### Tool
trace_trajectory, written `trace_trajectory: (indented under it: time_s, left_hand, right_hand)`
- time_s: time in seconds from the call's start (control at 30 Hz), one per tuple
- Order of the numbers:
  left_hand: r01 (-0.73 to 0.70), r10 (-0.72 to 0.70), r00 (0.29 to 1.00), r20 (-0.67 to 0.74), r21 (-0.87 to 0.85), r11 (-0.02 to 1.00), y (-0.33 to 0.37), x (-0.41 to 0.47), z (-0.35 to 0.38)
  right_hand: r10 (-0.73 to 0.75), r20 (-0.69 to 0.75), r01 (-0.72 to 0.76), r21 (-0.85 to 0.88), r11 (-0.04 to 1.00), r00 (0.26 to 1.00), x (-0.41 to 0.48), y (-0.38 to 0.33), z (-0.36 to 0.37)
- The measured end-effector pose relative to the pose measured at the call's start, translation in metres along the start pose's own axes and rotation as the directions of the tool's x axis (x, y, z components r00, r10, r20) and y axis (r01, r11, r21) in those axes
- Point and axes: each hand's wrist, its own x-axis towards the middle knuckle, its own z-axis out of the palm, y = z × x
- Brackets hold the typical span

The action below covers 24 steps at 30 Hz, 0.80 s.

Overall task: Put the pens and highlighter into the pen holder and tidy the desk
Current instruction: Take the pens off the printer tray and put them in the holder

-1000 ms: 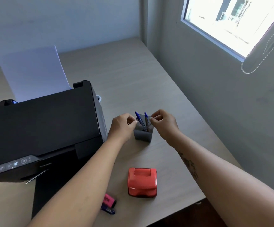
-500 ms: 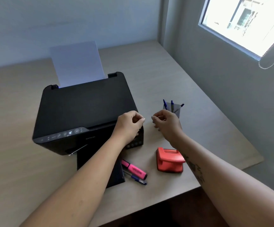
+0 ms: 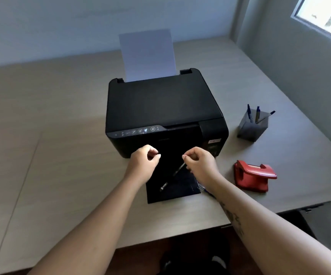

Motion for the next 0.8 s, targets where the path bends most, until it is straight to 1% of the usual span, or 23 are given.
trace_trajectory:
  time_s: [0.07, 0.13, 0.23, 0.3, 0.37, 0.43, 0.57, 0.63, 0.7, 0.8]
  left_hand:
    - [-0.007, 0.008, 1.0, -0.021, 0.074, 0.997, -0.023, 0.003, -0.008]
    - [-0.057, 0.059, 0.998, -0.005, 0.209, 0.976, -0.043, 0.006, -0.01]
    - [-0.142, 0.143, 0.989, 0.026, 0.379, 0.914, -0.061, 0.009, -0.009]
    - [-0.19, 0.188, 0.981, 0.049, 0.445, 0.875, -0.067, 0.012, -0.005]
    - [-0.216, 0.217, 0.975, 0.053, 0.478, 0.851, -0.071, 0.016, -0.002]
    - [-0.224, 0.22, 0.973, 0.066, 0.495, 0.839, -0.073, 0.021, 0.003]
    - [-0.224, 0.19, 0.974, 0.119, 0.533, 0.816, -0.078, 0.032, 0.01]
    - [-0.217, 0.189, 0.976, 0.106, 0.54, 0.814, -0.079, 0.036, 0.011]
    - [-0.205, 0.192, 0.978, 0.081, 0.539, 0.817, -0.078, 0.038, 0.012]
    - [-0.176, 0.174, 0.983, 0.051, 0.514, 0.84, -0.076, 0.04, 0.013]
  right_hand:
    - [0.015, 0.017, -0.014, -0.037, 0.999, 1.0, -0.002, 0.001, 0.015]
    - [0.009, 0.008, -0.008, -0.154, 0.988, 1.0, -0.004, 0.005, 0.027]
    - [-0.065, 0.023, 0.068, -0.427, 0.902, 0.998, -0.01, 0.014, 0.041]
    - [-0.09, 0.03, 0.092, -0.527, 0.845, 0.995, -0.016, 0.02, 0.05]
    - [-0.108, 0.014, 0.096, -0.583, 0.807, 0.994, -0.021, 0.023, 0.057]
    - [-0.101, 0.001, 0.081, -0.602, 0.794, 0.995, -0.023, 0.026, 0.062]
    - [-0.077, -0.03, 0.045, -0.594, 0.803, 0.997, -0.022, 0.028, 0.066]
    - [-0.06, -0.047, 0.021, -0.587, 0.81, 0.997, -0.019, 0.027, 0.067]
    - [-0.013, -0.054, -0.019, -0.548, 0.836, 0.998, -0.017, 0.025, 0.066]
    - [0.037, -0.057, -0.061, -0.524, 0.849, 0.998, -0.013, 0.022, 0.064]
